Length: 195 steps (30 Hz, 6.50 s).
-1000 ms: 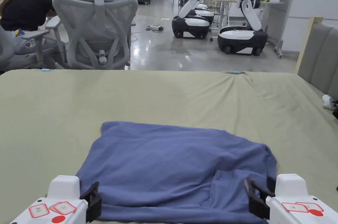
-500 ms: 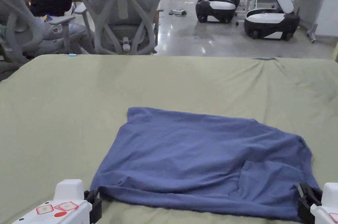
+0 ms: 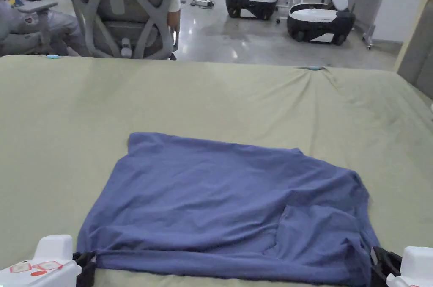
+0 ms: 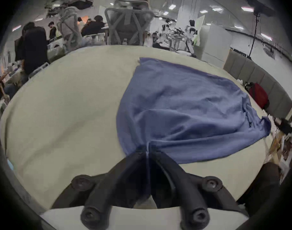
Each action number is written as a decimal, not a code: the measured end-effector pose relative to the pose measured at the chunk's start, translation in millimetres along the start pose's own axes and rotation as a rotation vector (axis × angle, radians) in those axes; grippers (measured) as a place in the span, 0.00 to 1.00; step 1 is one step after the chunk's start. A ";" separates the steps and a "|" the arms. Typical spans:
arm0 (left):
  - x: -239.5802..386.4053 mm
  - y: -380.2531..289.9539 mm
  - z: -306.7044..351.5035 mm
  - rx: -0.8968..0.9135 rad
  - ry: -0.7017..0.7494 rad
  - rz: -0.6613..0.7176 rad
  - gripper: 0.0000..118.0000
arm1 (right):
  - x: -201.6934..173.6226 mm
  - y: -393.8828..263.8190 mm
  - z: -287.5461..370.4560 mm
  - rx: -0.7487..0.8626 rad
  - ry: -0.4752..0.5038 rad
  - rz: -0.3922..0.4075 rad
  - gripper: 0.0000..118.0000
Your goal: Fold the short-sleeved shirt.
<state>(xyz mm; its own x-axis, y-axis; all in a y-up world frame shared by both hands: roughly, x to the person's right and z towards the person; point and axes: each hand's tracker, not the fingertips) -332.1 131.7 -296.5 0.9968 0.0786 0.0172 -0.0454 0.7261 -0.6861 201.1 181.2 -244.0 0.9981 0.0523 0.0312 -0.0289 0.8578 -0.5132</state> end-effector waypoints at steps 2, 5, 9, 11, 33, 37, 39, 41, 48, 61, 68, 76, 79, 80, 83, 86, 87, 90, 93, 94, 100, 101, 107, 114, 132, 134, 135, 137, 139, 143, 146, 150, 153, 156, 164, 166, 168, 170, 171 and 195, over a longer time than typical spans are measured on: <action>-0.3 1.7 10.5 0.018 -0.002 0.016 0.01 | 4.2 -1.3 0.4 0.006 -0.012 0.001 0.02; 4.7 3.7 25.8 0.038 -0.003 0.026 0.01 | 9.7 -5.0 -10.5 0.002 -0.011 -0.002 0.82; 9.6 3.6 29.7 0.030 0.006 0.006 0.01 | 5.3 -18.6 -41.9 -0.069 0.004 0.041 0.78; 11.4 2.2 29.3 0.021 0.008 0.003 0.01 | 9.2 -25.2 -58.1 -0.119 0.036 0.035 0.67; 23.3 197.0 -94.3 -0.283 -0.041 -0.061 0.00 | 30.0 93.1 -153.0 -0.115 -0.009 0.017 0.03; 26.7 196.9 -107.5 -0.294 -0.026 -0.037 0.02 | 27.8 87.5 -176.6 -0.159 -0.014 0.013 0.03; 28.7 190.6 -98.2 -0.269 -0.026 -0.017 0.07 | 29.5 83.5 -173.6 -0.158 -0.004 0.012 0.04; 31.7 181.0 -75.8 -0.207 -0.005 0.008 0.22 | 29.3 82.8 -158.2 -0.133 0.016 0.005 0.12; 78.3 101.5 41.7 0.327 -0.045 0.014 0.79 | -13.0 70.1 -38.3 0.155 0.075 0.008 0.89; 58.5 44.9 76.6 0.288 0.081 0.022 0.00 | -30.1 39.3 15.2 0.218 0.064 0.000 0.00; 13.1 66.8 15.8 0.128 0.060 0.077 0.00 | -22.4 36.8 2.1 0.180 0.059 -0.033 0.00; -7.5 104.9 -71.5 0.033 0.172 0.085 0.87 | -5.9 33.7 -19.7 0.133 0.019 -0.041 0.00; -7.1 109.9 -106.8 -0.036 0.214 0.062 0.75 | 2.2 31.7 -26.3 0.110 -0.002 -0.049 0.00; -4.7 107.8 -119.8 -0.088 0.194 0.028 0.75 | 5.0 31.3 -29.3 0.097 -0.015 -0.049 0.00; 6.3 106.2 -122.8 -0.100 0.206 -0.079 0.65 | 16.6 31.5 -39.3 0.032 -0.070 -0.050 0.00; 20.6 109.6 -97.4 -0.062 0.179 -0.120 0.04 | 29.4 37.0 -52.6 0.002 -0.114 -0.066 0.00; 23.8 110.2 -91.8 -0.043 0.214 -0.141 0.04 | 34.4 38.2 -58.6 -0.007 -0.122 -0.065 0.00; 28.6 114.5 -64.3 -0.016 0.180 -0.118 0.04 | 42.4 44.3 -81.5 -0.035 -0.112 -0.057 0.32; 25.5 119.2 -51.5 -0.001 0.123 -0.045 0.04 | 45.4 42.9 -110.9 -0.099 -0.044 -0.082 0.94; 28.1 118.7 -49.8 0.000 0.128 -0.054 0.04 | 44.3 40.8 -121.3 -0.110 -0.050 -0.075 0.90; 24.7 111.2 -51.7 -0.028 0.109 -0.015 0.03 | 41.6 25.6 -152.6 -0.294 0.095 -0.116 0.05; 20.8 111.4 -51.8 -0.032 0.104 -0.003 0.03 | 37.5 28.4 -143.1 -0.231 0.051 -0.075 0.03; 14.2 110.4 -17.3 -0.003 0.066 0.055 0.03 | 45.6 58.4 -100.7 -0.172 0.065 -0.082 0.02; -1.1 95.5 47.4 0.017 -0.012 0.097 0.03 | 51.9 75.6 -31.0 -0.149 0.064 -0.036 0.02; 39.7 71.1 99.7 0.371 0.079 0.032 0.91 | -7.3 73.7 6.7 0.132 0.104 -0.018 0.99; 61.2 77.8 100.1 0.425 0.060 -0.015 0.91 | -27.5 82.5 10.9 0.210 0.107 -0.023 0.99; 70.8 80.1 99.1 0.443 0.058 -0.036 0.90 | -36.6 85.3 10.7 0.235 0.109 -0.031 0.98; 80.8 78.2 90.6 0.441 0.075 -0.072 0.78 | -48.8 84.6 9.0 0.231 0.120 -0.024 0.81; 90.2 76.1 83.5 0.429 0.109 -0.127 0.34 | -57.4 82.1 3.3 0.228 0.116 -0.005 0.21; 87.0 77.0 67.4 0.363 0.074 -0.151 0.04 | -60.2 79.9 -3.3 0.207 0.123 0.033 0.00; 71.5 97.8 49.9 0.278 0.083 -0.149 0.00 | -58.4 83.5 -11.7 0.196 0.110 0.052 0.00; 39.7 144.7 5.1 0.122 0.029 -0.089 0.00 | -46.6 91.7 -28.9 0.178 0.103 0.043 0.00; 20.9 179.9 -43.2 0.033 0.046 -0.075 0.00 | -40.6 98.7 -46.0 0.163 0.091 0.050 0.00; 5.2 209.8 -91.7 -0.014 0.038 -0.050 0.00 | -35.1 105.2 -64.2 0.144 0.082 0.055 0.00; 11.5 224.5 -185.6 -0.106 0.161 -0.094 0.84 | -5.0 122.6 -103.5 0.098 0.056 0.030 0.00; 15.5 213.8 -199.5 -0.158 0.169 -0.098 0.84 | 7.0 131.8 -114.2 0.088 0.044 0.019 0.00; 19.9 202.6 -209.5 -0.204 0.194 -0.146 0.81 | 17.5 142.8 -131.8 0.040 0.018 0.039 0.00; 21.7 205.5 -195.4 -0.166 0.121 -0.072 0.64 | 25.9 153.3 -156.6 0.000 -0.002 0.066 0.00; 26.1 206.8 -188.7 -0.167 0.127 -0.085 0.53 | 30.1 156.5 -173.7 -0.025 -0.016 0.078 0.00; 28.2 217.8 -108.9 0.002 0.061 -0.107 0.01 | 32.7 171.7 -244.4 -0.156 0.093 0.098 0.04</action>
<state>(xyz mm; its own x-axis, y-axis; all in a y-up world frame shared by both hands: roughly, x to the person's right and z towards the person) -306.7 217.7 -524.6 0.9981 -0.0409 0.0459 0.0613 0.7294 -0.6813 241.9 205.2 -540.7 0.9918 0.0783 -0.1011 -0.1250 0.7610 -0.6366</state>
